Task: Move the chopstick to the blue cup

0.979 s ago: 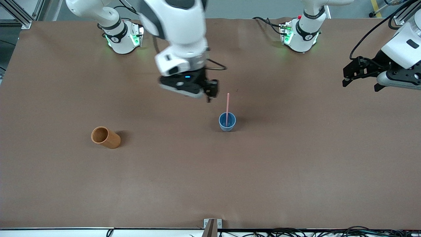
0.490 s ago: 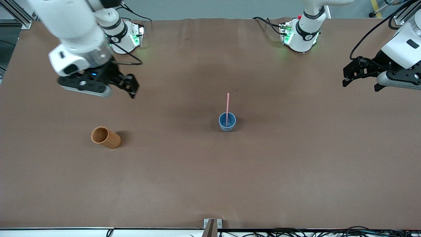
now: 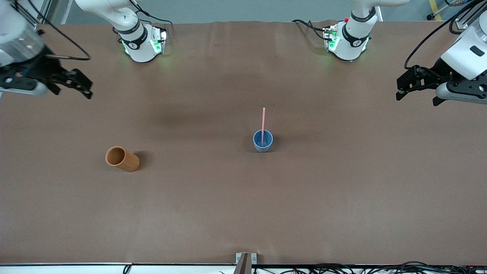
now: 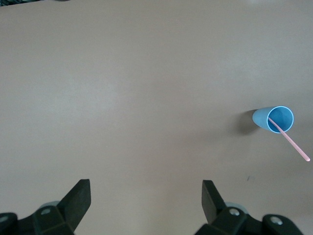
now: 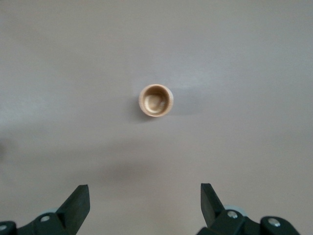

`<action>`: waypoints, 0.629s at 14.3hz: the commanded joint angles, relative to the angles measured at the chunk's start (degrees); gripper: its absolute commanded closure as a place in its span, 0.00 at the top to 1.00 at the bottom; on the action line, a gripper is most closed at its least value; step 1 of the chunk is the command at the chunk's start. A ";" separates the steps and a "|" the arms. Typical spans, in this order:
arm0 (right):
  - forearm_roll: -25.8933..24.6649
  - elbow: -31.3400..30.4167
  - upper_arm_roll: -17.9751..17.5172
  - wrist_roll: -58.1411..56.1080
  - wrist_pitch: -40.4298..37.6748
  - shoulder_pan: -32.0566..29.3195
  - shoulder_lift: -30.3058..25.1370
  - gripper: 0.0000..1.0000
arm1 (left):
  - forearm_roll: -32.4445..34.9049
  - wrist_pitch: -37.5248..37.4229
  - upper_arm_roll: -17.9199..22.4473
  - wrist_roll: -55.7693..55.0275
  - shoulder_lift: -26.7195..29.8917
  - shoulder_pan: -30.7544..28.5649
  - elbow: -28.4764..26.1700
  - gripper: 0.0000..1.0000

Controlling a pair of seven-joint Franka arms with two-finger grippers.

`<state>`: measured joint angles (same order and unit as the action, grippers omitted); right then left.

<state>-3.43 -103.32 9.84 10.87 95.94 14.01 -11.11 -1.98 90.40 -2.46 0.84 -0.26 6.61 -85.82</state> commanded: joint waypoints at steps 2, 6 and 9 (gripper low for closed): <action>1.14 3.53 3.78 -9.45 -3.46 -1.17 -1.29 1.00 | -0.83 -1.36 -0.18 -0.58 -0.71 -0.28 1.71 1.00; 1.23 12.95 3.87 -9.73 -6.45 -3.02 3.27 1.00 | -0.92 -1.36 -0.18 -0.49 -0.62 -0.28 1.80 1.00; 1.41 17.78 3.79 -9.73 -9.97 -2.94 7.05 1.00 | -0.83 -1.36 -0.18 -0.49 -0.62 -0.37 1.80 1.00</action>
<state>-3.29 -90.77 14.23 2.11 88.56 12.42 -8.57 -1.98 90.38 -2.46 0.84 -0.27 6.61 -85.74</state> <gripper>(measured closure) 0.000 0.000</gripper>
